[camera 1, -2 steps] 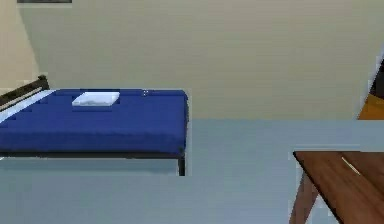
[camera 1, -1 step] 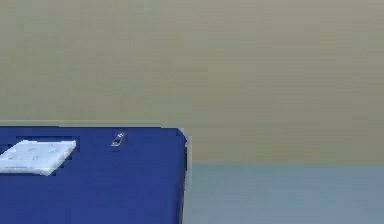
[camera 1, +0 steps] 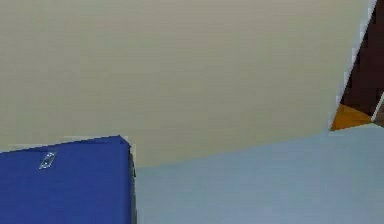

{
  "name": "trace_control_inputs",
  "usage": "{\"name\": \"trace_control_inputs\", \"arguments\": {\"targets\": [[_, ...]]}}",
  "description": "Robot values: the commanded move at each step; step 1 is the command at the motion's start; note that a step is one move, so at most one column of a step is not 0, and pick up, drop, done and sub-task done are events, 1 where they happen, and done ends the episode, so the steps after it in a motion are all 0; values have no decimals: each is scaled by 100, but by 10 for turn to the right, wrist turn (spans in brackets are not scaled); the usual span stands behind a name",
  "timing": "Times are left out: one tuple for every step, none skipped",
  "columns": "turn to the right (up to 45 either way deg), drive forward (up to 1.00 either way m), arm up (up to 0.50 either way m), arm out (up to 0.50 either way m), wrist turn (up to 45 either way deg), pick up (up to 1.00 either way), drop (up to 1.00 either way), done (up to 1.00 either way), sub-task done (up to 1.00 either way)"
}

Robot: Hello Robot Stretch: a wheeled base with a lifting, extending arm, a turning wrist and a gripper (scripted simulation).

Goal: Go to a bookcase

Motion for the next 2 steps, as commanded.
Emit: {"name": "trace_control_inputs", "arguments": {"targets": [[0,5,0,0,0,0,0,0,0],[450,0,0,0,0,0,0,0,0]]}}
